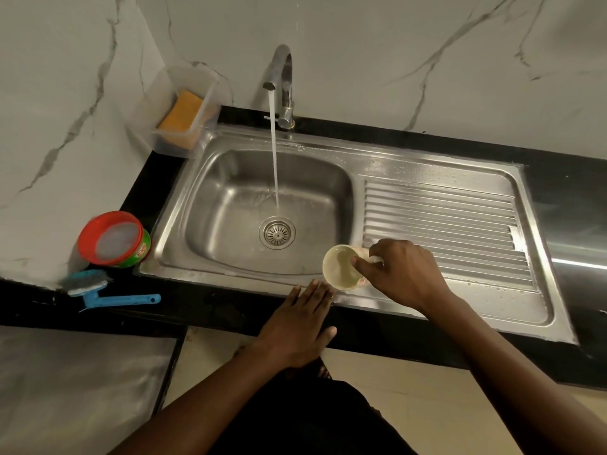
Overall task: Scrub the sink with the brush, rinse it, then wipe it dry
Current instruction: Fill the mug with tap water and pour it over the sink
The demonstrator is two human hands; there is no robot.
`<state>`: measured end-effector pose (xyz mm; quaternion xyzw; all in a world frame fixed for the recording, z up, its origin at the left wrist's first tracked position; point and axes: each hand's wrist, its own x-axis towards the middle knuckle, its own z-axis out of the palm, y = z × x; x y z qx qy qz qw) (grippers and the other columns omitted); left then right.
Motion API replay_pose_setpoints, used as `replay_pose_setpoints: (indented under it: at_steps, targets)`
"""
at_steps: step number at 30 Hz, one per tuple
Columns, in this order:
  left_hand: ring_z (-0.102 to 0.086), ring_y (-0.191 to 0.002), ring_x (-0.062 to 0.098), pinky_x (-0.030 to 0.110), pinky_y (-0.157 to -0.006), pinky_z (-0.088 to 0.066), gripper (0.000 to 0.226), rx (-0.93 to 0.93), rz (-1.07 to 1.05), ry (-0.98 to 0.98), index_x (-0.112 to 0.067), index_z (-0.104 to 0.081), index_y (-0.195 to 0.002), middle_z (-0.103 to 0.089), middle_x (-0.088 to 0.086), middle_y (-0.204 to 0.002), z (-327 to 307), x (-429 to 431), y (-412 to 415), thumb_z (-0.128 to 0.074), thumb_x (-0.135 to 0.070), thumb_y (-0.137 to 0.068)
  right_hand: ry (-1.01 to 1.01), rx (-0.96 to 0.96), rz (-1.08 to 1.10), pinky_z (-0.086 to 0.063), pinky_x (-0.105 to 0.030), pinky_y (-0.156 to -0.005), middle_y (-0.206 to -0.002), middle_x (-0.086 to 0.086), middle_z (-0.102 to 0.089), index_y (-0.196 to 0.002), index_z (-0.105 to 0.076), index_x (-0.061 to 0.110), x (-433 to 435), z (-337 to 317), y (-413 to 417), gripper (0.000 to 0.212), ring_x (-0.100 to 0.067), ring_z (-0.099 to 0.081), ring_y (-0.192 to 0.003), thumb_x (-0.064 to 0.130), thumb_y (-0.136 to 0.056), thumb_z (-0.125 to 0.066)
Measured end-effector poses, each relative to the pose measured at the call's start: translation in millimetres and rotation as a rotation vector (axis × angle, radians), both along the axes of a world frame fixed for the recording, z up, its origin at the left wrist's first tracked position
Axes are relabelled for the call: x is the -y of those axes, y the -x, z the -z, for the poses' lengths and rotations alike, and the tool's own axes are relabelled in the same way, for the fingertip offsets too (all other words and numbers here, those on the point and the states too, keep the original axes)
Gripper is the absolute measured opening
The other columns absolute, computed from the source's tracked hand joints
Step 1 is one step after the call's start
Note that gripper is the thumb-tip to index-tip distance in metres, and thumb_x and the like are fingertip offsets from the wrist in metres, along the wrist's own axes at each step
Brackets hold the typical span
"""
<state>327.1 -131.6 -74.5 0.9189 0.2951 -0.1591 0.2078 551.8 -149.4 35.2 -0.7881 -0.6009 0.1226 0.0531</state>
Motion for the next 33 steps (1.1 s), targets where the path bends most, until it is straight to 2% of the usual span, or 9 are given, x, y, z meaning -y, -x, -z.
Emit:
replay_pose_setpoints:
  at_steps: [4, 6, 12, 14, 21, 24, 28, 33]
  targets:
    - [0.02, -0.157, 0.019, 0.045, -0.13, 0.003, 0.078, -0.025, -0.076, -0.069, -0.017, 0.013, -0.164, 0.016, 0.003, -0.172, 2.0, -0.3, 4.5, -0.015, -0.06, -0.106, -0.01, -0.111, 0.048, -0.039, -0.031, -0.06, -0.074, 0.006, -0.066, -0.07, -0.066, 0.026, 9.7, 4.0, -17.9, 0.051, -0.022, -0.062, -0.072, 0.069, -0.094, -0.051]
    - [0.019, -0.158, 0.021, 0.044, -0.13, 0.003, 0.077, -0.04, -0.147, -0.087, -0.017, 0.012, -0.164, 0.017, 0.003, -0.172, 2.3, -1.5, 9.9, -0.015, -0.06, -0.106, -0.008, -0.146, 0.066, -0.039, -0.031, -0.058, -0.07, 0.006, -0.064, -0.066, -0.063, 0.027, 16.3, 3.0, -25.6, 0.051, -0.02, -0.06, -0.069, 0.068, -0.094, -0.052]
    - [0.019, -0.158, 0.023, 0.045, -0.13, 0.001, 0.08, -0.066, -0.275, -0.111, -0.015, 0.011, -0.164, 0.018, 0.005, -0.171, 5.9, 0.7, 19.6, -0.013, -0.063, -0.104, -0.018, -0.001, 0.049, -0.042, -0.033, -0.061, -0.074, 0.005, -0.065, -0.067, -0.059, 0.025, 29.7, 7.1, -33.6, 0.053, -0.025, -0.061, -0.072, 0.07, -0.093, -0.049]
    - [0.021, -0.157, 0.024, 0.046, -0.13, 0.001, 0.083, -0.063, -0.245, -0.085, -0.016, 0.013, -0.163, 0.022, 0.005, -0.17, 2.9, 5.2, 16.0, -0.014, -0.065, -0.103, -0.018, 0.005, 0.043, -0.043, -0.033, -0.061, -0.076, 0.006, -0.065, -0.067, -0.057, 0.026, 31.2, 8.8, -32.6, 0.052, -0.025, -0.061, -0.072, 0.07, -0.092, -0.049]
    - [0.031, -0.154, 0.02, 0.051, -0.129, 0.004, 0.083, -0.061, -0.013, -0.035, -0.016, 0.014, -0.163, 0.022, 0.003, -0.171, 1.7, 17.6, -7.6, -0.012, -0.067, -0.103, -0.032, 0.016, 0.002, -0.046, -0.032, -0.063, -0.082, 0.008, -0.07, -0.081, -0.071, 0.025, 32.8, 8.4, -17.6, 0.052, -0.023, -0.065, -0.074, 0.07, -0.093, -0.047]
    - [0.023, -0.157, 0.02, 0.048, -0.129, 0.003, 0.082, -0.03, 0.018, -0.035, -0.016, 0.008, -0.165, 0.012, 0.004, -0.173, 0.7, 12.4, -13.3, -0.014, -0.066, -0.103, -0.037, 0.029, 0.019, -0.042, -0.031, -0.06, -0.079, 0.007, -0.069, -0.075, -0.066, 0.026, 36.1, 10.5, -17.1, 0.054, -0.022, -0.064, -0.071, 0.073, -0.092, -0.044]
    - [0.007, -0.16, 0.019, 0.042, -0.13, 0.0, 0.078, 0.036, 0.01, -0.08, -0.019, 0.003, -0.166, 0.002, 0.002, -0.174, 0.6, -0.6, -0.4, -0.017, -0.063, -0.104, -0.019, -0.045, 0.093, -0.04, -0.03, -0.054, -0.069, 0.006, -0.063, -0.066, -0.06, 0.023, 42.3, 11.8, -26.8, 0.062, -0.017, -0.059, -0.064, 0.077, -0.089, -0.039]
    - [-0.002, -0.161, 0.023, 0.042, -0.13, -0.001, 0.078, 0.02, -0.11, -0.101, -0.017, -0.007, -0.166, -0.004, 0.006, -0.174, 7.4, -21.9, 26.4, -0.013, -0.063, -0.103, -0.021, -0.041, 0.175, -0.03, -0.026, -0.049, -0.061, 0.007, -0.056, -0.057, -0.049, 0.025, 42.9, 3.2, -20.6, 0.057, -0.009, -0.052, -0.055, 0.068, -0.093, -0.052]
